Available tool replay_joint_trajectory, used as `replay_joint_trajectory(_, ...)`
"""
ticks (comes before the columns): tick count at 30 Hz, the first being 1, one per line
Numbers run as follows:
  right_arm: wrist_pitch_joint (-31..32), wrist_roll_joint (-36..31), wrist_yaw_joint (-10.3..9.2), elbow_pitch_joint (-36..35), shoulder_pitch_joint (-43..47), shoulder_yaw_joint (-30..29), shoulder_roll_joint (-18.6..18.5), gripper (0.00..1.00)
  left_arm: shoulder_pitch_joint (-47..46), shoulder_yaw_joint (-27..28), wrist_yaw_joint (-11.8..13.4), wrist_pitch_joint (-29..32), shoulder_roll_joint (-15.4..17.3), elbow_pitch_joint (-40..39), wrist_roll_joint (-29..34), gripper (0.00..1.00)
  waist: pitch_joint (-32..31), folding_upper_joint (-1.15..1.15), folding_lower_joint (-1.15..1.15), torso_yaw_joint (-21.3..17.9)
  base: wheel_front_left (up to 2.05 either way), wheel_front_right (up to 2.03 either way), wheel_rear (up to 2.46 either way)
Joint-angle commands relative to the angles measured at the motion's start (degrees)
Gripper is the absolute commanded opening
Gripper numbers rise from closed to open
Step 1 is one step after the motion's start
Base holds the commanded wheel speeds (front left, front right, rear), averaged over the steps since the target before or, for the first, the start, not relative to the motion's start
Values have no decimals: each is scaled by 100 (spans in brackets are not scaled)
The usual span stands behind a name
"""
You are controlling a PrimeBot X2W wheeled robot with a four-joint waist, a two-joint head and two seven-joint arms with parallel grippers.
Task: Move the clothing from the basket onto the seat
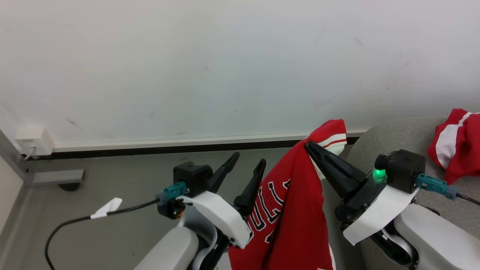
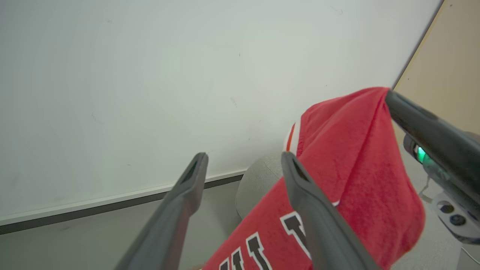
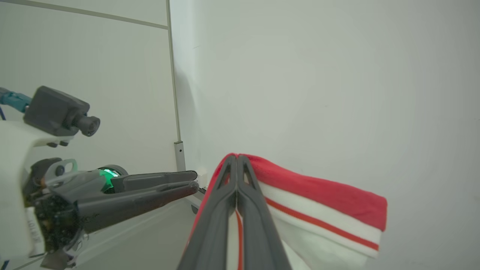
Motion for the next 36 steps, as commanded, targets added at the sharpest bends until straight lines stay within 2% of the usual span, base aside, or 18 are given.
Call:
replay_joint_trajectory(1,-20,-22,-14,3,15,-31,-33,0,30,0,-9,-6,25,31,-18,100,0,0,0,1,0,0,0)
replay_joint_trajectory(18,-20,-40,-13,-6,15,-98,-15,0,53,-65,28,-20,73,55,-70,100,17,0,0,-177,0,0,0)
replay_joint_trajectory(25,-20,-70,-14,-11,-59,-148,44,0,66,-109,30,-1,87,-35,-86,100,66,0,0,-617,0,0,0)
replay_joint_trajectory(36,-20,-124,-14,-79,-155,-418,-104,0,-26,-250,23,56,42,-170,-36,100,248,0,0,-1454,0,0,0)
